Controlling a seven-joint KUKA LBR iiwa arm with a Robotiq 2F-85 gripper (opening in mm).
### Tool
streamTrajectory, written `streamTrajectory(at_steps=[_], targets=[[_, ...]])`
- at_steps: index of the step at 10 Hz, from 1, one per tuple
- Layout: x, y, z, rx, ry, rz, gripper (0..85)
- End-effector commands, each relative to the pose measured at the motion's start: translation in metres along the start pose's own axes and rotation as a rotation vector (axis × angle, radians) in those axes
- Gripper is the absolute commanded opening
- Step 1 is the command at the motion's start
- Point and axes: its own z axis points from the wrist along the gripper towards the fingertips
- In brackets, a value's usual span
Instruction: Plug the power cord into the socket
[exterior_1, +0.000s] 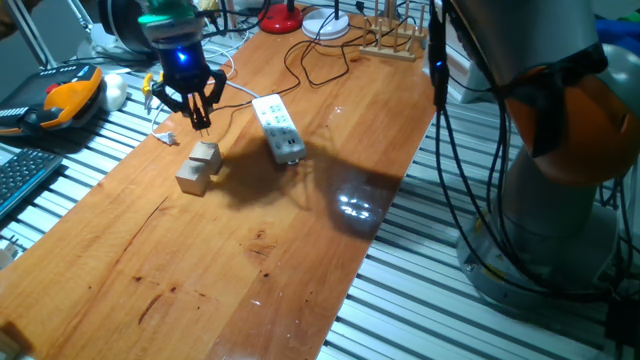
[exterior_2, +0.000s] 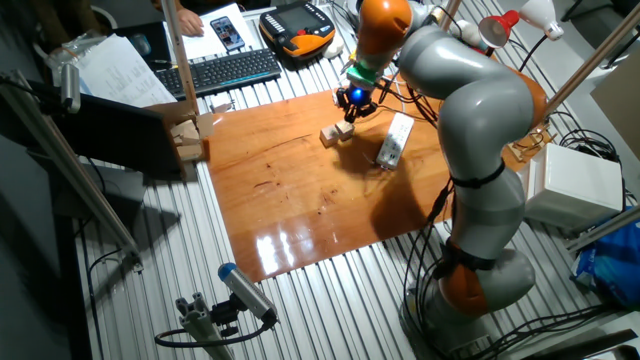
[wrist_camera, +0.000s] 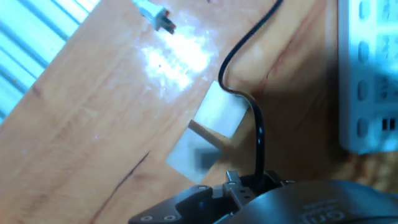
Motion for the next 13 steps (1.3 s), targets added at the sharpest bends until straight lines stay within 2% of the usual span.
streamTrajectory(at_steps=[1,2,3,4,5,7,9,10,11,12,13], targets=[[0.0003,-0.0006,-0.0008,0.047,0.011,-0.605,0.0],[0.0003,-0.0008,-0.0011,0.058,-0.001,-0.666,0.0],[0.0001,-0.0012,-0.0014,0.077,-0.029,-0.734,0.0],[0.0001,-0.0012,-0.0014,0.085,-0.032,-0.804,0.0],[0.0001,-0.0012,-0.0014,0.11,-0.045,-0.914,0.0],[0.0001,-0.0012,-0.0014,0.102,-0.04,-1.04,0.0],[0.0001,-0.0012,-0.0014,0.116,-0.057,-1.164,0.0],[0.0001,-0.0012,-0.0014,0.121,-0.064,-1.186,0.0],[0.0001,-0.0012,-0.0014,0.103,-0.06,-1.188,0.0],[0.0001,-0.0012,-0.0014,0.114,-0.068,-1.188,0.0],[0.0001,-0.0012,-0.0014,0.109,-0.067,-1.188,0.0]])
